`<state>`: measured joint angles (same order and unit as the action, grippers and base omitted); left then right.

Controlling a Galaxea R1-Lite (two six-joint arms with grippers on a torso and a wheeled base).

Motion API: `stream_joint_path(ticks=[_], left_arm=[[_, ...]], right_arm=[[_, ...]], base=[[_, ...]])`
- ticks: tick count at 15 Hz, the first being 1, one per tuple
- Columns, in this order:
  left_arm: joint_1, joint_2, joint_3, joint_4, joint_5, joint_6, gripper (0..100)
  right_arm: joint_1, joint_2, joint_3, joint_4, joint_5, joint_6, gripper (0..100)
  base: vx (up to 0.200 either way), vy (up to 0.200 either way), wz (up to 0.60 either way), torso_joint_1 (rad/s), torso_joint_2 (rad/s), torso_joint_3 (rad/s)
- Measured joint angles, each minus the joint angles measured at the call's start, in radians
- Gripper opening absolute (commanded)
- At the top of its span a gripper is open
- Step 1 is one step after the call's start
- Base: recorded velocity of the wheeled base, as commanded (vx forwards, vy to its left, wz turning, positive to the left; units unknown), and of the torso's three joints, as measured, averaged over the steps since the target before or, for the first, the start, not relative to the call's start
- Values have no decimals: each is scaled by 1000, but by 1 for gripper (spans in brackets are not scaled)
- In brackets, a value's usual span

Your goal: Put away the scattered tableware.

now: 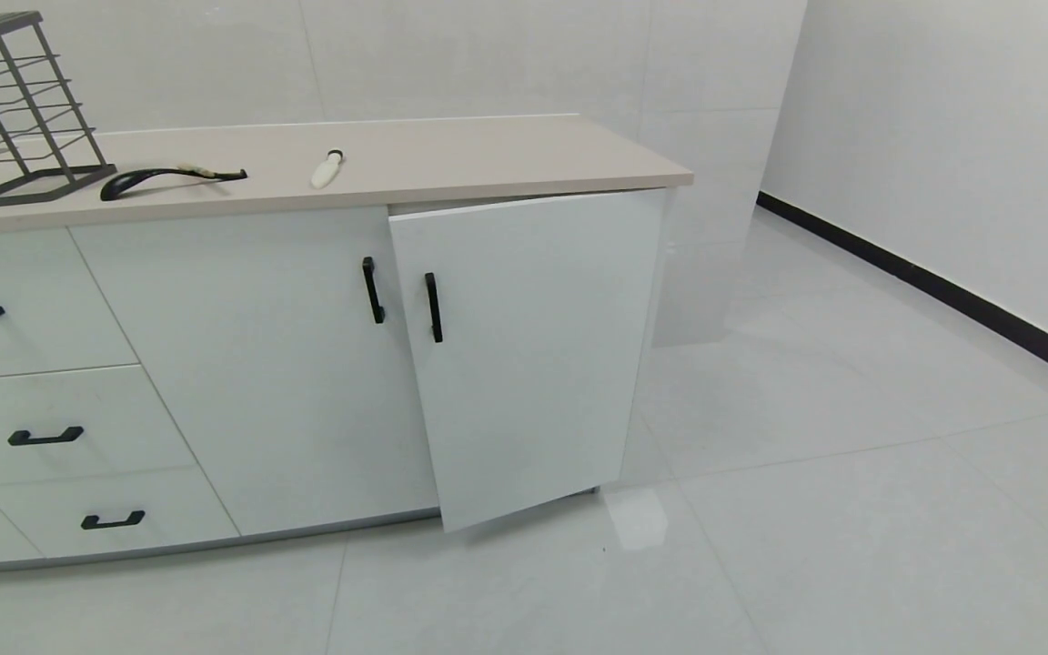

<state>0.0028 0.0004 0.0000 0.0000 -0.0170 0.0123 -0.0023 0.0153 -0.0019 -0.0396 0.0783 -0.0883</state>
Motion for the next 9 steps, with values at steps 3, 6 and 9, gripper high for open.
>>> stream_joint_path(ticks=[3, 6, 9], left_arm=[[0, 0, 0, 0, 0, 0, 100], [0, 0, 0, 0, 0, 0, 100], [1, 0, 0, 0, 0, 0, 100]], right_arm=[[0, -11, 0, 51, -58, 107, 0], [1, -12, 0, 50, -59, 108, 0], [1, -12, 0, 51, -59, 108, 0]], base=[[0, 0, 0, 0, 0, 0], [133, 133, 0, 3, -2, 0], [200, 200, 0, 2, -4, -4]])
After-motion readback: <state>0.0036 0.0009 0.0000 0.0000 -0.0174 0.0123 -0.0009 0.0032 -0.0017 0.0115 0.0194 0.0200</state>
